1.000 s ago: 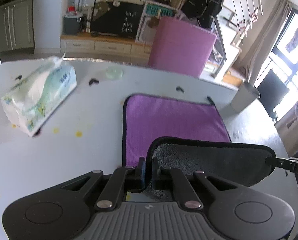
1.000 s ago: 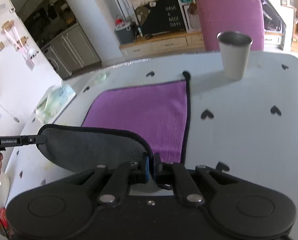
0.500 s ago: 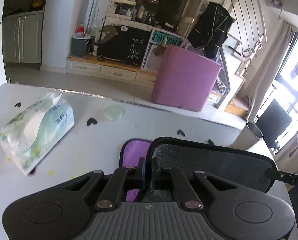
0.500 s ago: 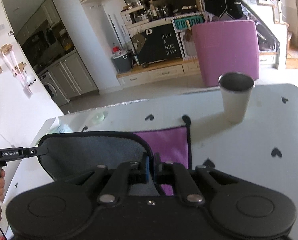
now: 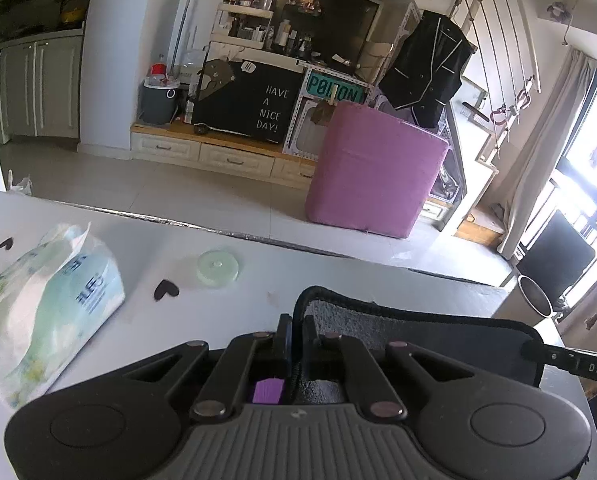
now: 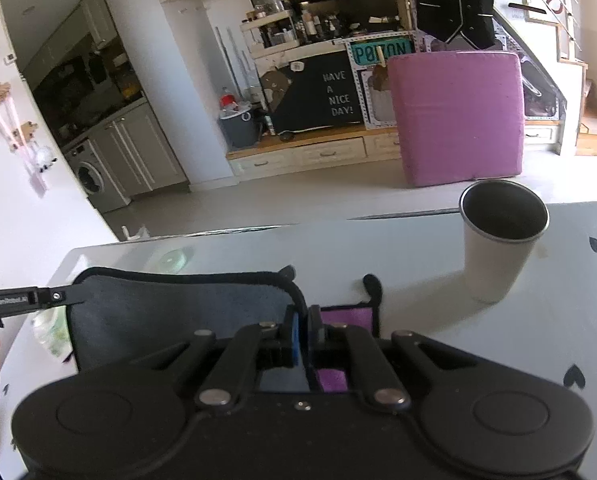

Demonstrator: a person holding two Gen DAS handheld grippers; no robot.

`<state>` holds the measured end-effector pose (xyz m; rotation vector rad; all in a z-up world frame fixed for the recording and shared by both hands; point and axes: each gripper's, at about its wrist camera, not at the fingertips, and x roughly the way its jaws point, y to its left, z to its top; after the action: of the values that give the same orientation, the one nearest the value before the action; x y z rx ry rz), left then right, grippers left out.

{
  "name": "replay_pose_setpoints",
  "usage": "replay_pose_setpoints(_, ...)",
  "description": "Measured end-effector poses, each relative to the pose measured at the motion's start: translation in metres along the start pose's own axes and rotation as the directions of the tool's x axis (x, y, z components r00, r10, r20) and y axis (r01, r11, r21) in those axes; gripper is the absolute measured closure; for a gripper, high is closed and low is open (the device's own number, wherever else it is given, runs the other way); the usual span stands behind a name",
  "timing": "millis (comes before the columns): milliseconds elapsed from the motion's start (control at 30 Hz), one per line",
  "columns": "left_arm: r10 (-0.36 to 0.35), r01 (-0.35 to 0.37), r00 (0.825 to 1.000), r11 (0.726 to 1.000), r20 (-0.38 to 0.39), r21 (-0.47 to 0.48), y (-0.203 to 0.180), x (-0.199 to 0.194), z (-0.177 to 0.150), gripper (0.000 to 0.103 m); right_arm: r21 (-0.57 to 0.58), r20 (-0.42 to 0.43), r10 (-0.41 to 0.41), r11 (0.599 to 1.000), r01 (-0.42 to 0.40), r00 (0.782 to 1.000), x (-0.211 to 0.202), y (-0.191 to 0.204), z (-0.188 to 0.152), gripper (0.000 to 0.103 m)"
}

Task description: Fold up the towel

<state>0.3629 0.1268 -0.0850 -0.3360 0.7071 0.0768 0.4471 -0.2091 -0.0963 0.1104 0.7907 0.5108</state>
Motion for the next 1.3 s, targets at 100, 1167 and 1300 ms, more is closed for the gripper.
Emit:
replay_pose_setpoints(100,0.006,-0.006,1.000,1.000,-0.008,0.008,0.002,0.015,0.002,0.098,0.010,-0.004,-0.013,1.000,0.013,1.000,0.014,-0.007,0.005,0.099)
replay_pose_setpoints(1167,0.111,-0.107,0.988,0.993,-0.111,0.043,0.007,0.077,-0.012,0.067,-0.013,-0.112,-0.142,0.990,0.141,0.984,0.088,-0.006,-0.001,0.048)
replay_pose_setpoints(1300,0.129,-0.123,0.984,0.991,-0.121,0.060,0.005,0.074,-0.012,0.038,-0.010,-0.109,-0.128,0.992,0.128,0.986,0.083,-0.004,-0.002,0.024)
